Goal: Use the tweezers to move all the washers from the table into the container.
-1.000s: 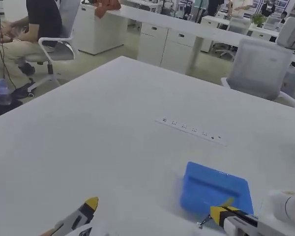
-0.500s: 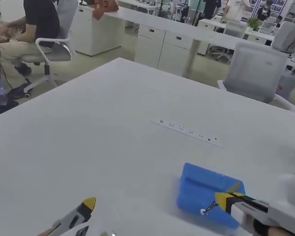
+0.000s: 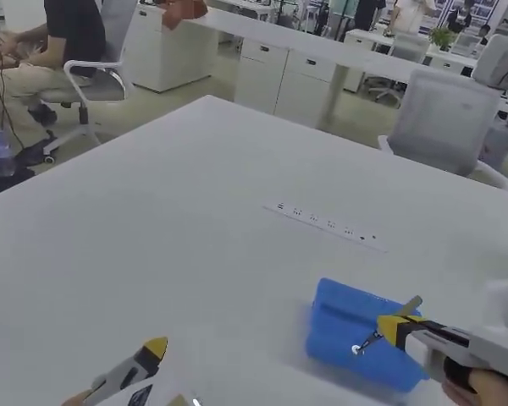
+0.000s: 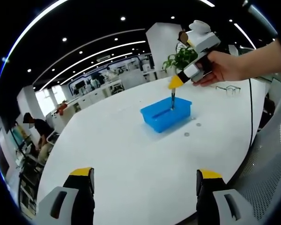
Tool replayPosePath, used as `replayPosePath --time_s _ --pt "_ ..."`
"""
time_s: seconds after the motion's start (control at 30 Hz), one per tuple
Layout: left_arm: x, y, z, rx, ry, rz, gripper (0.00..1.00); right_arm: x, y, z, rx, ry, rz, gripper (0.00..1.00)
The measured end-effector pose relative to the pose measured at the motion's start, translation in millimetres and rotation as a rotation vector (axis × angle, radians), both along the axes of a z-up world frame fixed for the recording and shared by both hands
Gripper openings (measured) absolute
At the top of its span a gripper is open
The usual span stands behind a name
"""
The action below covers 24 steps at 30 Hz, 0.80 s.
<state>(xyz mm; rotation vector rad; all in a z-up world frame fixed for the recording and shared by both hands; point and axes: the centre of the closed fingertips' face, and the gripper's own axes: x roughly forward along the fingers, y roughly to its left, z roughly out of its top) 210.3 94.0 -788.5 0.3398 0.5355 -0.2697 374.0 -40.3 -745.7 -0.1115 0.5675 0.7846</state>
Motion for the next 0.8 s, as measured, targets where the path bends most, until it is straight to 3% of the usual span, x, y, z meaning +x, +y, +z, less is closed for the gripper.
replayPosePath --time_s 0.4,0.5,0.67,0.8 --pt "-0.9 -2.6 -0.8 0.003 0.006 -0.015 0.93 23.9 1.5 -2.0 -0.009 -0.025 -0.028 0.02" --pt "0.2 -6.5 9.2 -0.027 -0.043 -0.029 0.94 27.4 3.5 -7.2 -0.013 -0.025 -0.041 0.02" --pt "0.8 -8.0 12.1 -0.061 -0.054 -0.031 0.95 31.5 5.3 -23.0 -0.047 -0.013 -0.045 0.02" --pt "0.6 -10.0 11.7 -0.065 -0.052 -0.038 0.96 35.1 6.1 -38.0 -0.046 0.034 -0.049 0.02"
